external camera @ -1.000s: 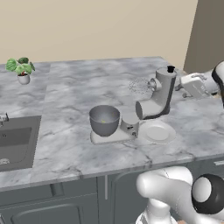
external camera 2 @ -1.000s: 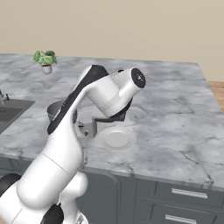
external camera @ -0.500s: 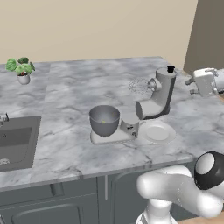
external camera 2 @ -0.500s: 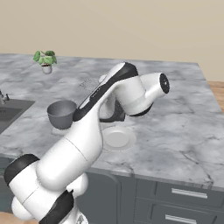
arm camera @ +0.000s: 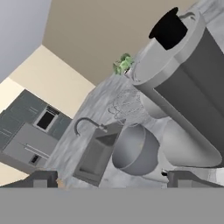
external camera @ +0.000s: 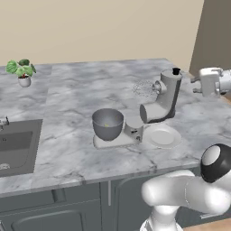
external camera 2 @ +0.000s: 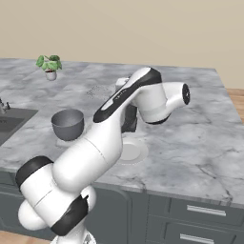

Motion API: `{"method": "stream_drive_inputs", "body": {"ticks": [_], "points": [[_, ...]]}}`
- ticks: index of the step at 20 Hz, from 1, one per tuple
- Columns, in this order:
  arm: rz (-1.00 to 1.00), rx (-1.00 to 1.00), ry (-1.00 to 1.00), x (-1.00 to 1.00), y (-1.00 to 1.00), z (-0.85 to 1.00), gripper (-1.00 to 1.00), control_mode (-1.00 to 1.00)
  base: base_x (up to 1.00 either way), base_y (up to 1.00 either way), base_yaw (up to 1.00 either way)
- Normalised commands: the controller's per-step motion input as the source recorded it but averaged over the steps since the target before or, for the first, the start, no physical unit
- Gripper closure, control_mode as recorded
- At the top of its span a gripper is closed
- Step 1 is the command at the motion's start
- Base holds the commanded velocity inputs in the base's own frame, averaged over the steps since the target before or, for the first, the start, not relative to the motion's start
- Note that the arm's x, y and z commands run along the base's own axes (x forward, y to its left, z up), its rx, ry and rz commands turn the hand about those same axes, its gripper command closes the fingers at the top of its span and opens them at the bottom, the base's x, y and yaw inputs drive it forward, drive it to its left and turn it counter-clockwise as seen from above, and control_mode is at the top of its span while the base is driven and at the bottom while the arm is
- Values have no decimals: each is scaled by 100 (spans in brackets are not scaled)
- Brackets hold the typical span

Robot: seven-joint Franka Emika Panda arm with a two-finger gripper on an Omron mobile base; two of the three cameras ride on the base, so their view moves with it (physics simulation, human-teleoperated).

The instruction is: Add butter and sugar cubes to the stand mixer bowl and then turn on the stand mixer to begin making frosting.

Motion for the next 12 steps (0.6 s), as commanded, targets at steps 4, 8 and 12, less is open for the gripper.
{"method": "stream_drive_inputs", "body": {"ticks": [4, 8, 12], "points": [[0, 9, -5, 33, -14, 0, -100, -100, 0, 0, 0], [0, 5, -3, 33, -17, 0, -100, -100, 0, 0, 0], [0, 3, -2, 33, -6, 0, -100, -100, 0, 0, 0]]}}
